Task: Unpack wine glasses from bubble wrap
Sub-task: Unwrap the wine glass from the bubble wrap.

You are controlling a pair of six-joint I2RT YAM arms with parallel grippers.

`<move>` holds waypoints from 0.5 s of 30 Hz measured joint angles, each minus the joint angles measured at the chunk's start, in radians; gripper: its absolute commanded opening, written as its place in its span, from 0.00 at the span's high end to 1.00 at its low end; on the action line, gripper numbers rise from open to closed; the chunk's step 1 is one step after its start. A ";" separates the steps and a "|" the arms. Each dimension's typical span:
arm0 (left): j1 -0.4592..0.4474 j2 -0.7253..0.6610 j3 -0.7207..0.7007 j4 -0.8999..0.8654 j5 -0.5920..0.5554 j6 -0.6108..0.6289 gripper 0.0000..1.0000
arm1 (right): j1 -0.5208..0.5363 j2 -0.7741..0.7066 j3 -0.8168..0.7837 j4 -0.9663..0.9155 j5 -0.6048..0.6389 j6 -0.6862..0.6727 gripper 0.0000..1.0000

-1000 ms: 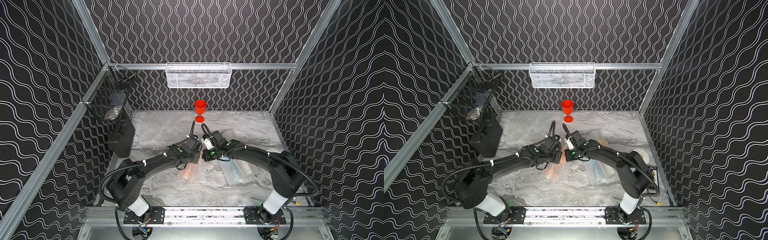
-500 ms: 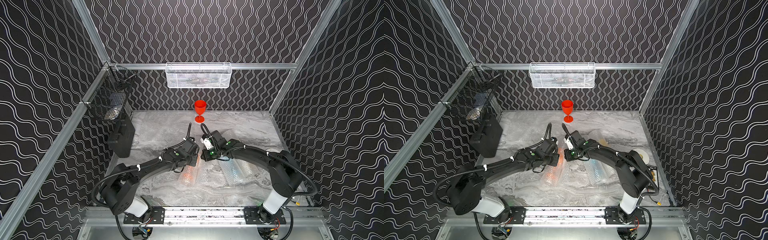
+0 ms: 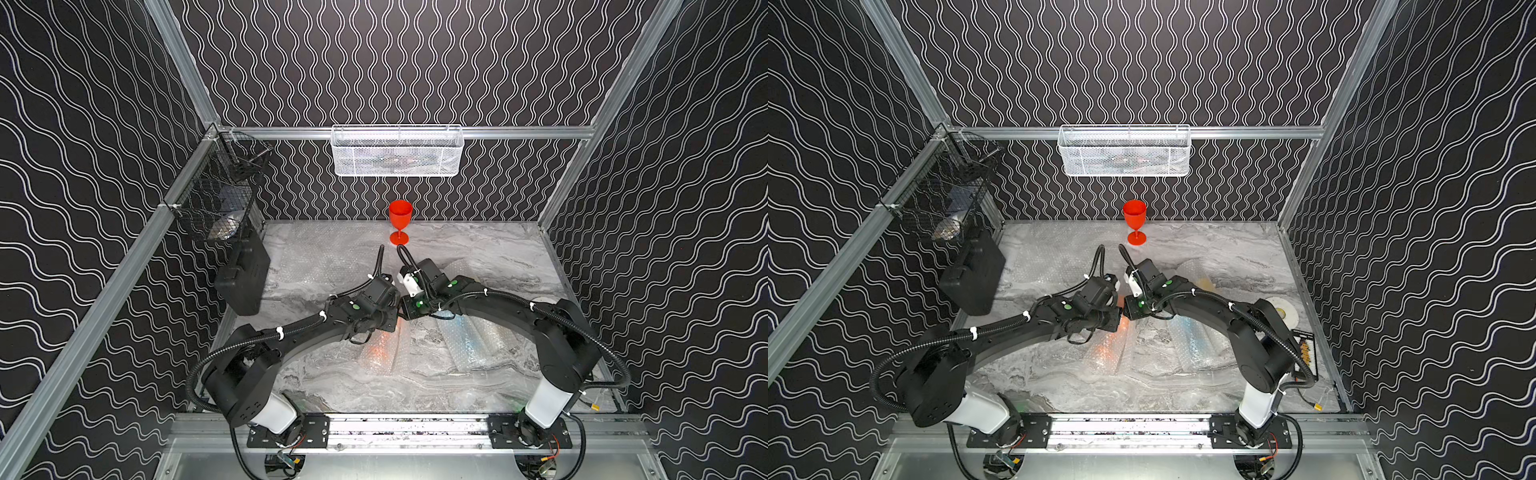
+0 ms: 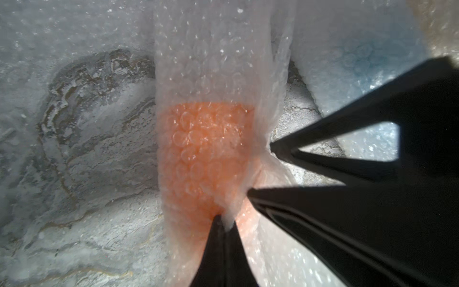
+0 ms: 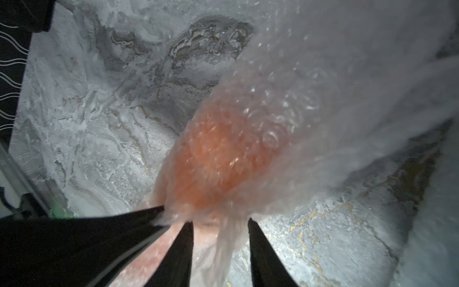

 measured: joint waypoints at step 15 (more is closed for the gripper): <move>0.000 -0.008 0.000 -0.001 -0.001 -0.002 1.00 | 0.001 0.019 0.018 -0.017 0.043 -0.012 0.92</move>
